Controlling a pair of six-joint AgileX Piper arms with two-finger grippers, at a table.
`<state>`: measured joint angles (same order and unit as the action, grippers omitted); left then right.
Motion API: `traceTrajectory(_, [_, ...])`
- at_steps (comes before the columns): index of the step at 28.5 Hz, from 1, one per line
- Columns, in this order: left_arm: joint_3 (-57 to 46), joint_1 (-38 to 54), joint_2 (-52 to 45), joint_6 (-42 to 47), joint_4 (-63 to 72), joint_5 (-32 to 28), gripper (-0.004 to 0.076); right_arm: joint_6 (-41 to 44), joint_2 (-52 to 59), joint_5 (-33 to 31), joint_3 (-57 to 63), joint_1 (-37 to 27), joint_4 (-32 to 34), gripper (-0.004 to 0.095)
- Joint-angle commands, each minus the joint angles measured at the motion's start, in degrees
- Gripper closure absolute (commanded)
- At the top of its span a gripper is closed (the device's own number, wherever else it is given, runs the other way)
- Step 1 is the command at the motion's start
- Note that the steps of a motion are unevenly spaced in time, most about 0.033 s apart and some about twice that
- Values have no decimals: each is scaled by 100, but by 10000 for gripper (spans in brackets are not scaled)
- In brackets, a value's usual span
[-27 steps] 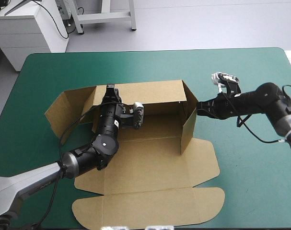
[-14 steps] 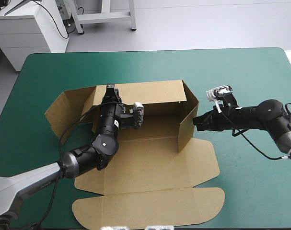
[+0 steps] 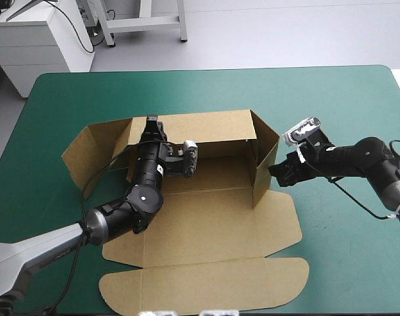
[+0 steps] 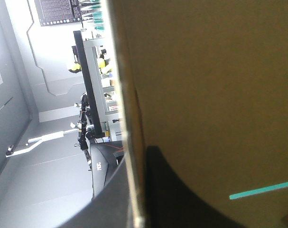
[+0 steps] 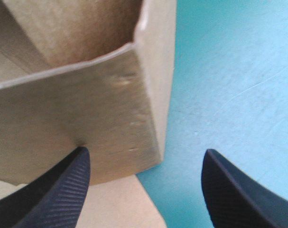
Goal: Fold the box
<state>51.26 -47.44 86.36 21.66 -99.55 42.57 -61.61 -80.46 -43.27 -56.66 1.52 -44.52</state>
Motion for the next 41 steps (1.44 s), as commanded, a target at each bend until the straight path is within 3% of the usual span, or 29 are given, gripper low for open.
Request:
traceTrajectory(1, [116,7,-153,-53,-56,51,732,-257,196,415,-130,15,-278,255])
traceTrajectory(6, [116,7,-153,-53,-56,42,732,-721,133,-125,-106,15,-1029,255])
traceTrajectory(13, [116,7,-153,-53,-56,42,732,-750,133,-44,-106,90,-1318,255])
traceTrajectory(21, [116,7,-153,-53,-56,42,732,-639,129,1167,-106,984,-1169,256])
traceTrajectory(30, [116,7,-153,-53,-56,8,732,-538,129,1469,349,1040,-1431,255])
traceTrajectory(32, [116,7,-153,-53,-56,8,732,-947,129,1689,649,1040,-1889,255])
traceTrajectory(37, [116,7,-153,-40,-56,8,732,-2643,141,1939,1097,1040,-3793,261])
traceTrajectory(41, [116,7,-153,4,-56,4,732,-3425,119,1921,1193,1067,-4454,261])
